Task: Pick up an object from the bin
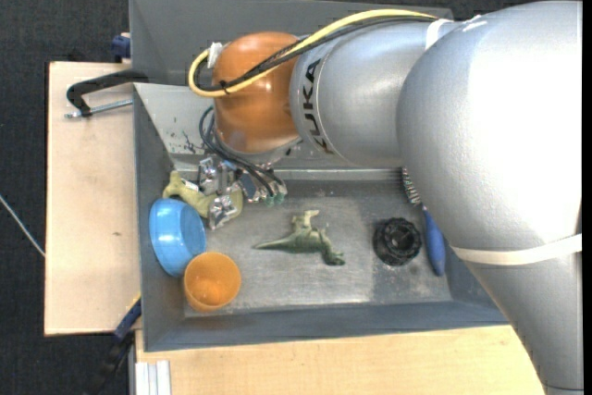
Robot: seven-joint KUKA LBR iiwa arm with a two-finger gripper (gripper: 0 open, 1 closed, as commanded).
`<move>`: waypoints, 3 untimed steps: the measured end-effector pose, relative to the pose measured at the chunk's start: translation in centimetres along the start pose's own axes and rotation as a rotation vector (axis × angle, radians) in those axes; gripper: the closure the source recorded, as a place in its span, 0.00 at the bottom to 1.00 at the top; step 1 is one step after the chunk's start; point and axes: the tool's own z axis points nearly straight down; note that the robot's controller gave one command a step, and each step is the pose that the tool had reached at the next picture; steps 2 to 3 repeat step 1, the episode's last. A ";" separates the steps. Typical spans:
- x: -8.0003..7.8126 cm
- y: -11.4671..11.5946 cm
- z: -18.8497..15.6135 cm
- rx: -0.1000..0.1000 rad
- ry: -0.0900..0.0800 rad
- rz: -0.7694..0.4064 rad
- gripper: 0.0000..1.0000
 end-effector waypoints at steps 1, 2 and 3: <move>1.0 -0.3 -13.9 0.002 0.000 -0.264 1.00; 1.0 -0.3 -13.9 0.002 0.000 -0.264 1.00; 1.0 -0.3 -13.9 0.002 0.000 -0.264 1.00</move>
Offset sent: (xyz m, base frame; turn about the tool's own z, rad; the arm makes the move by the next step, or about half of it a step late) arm -0.0125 -0.0101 0.1335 -0.2646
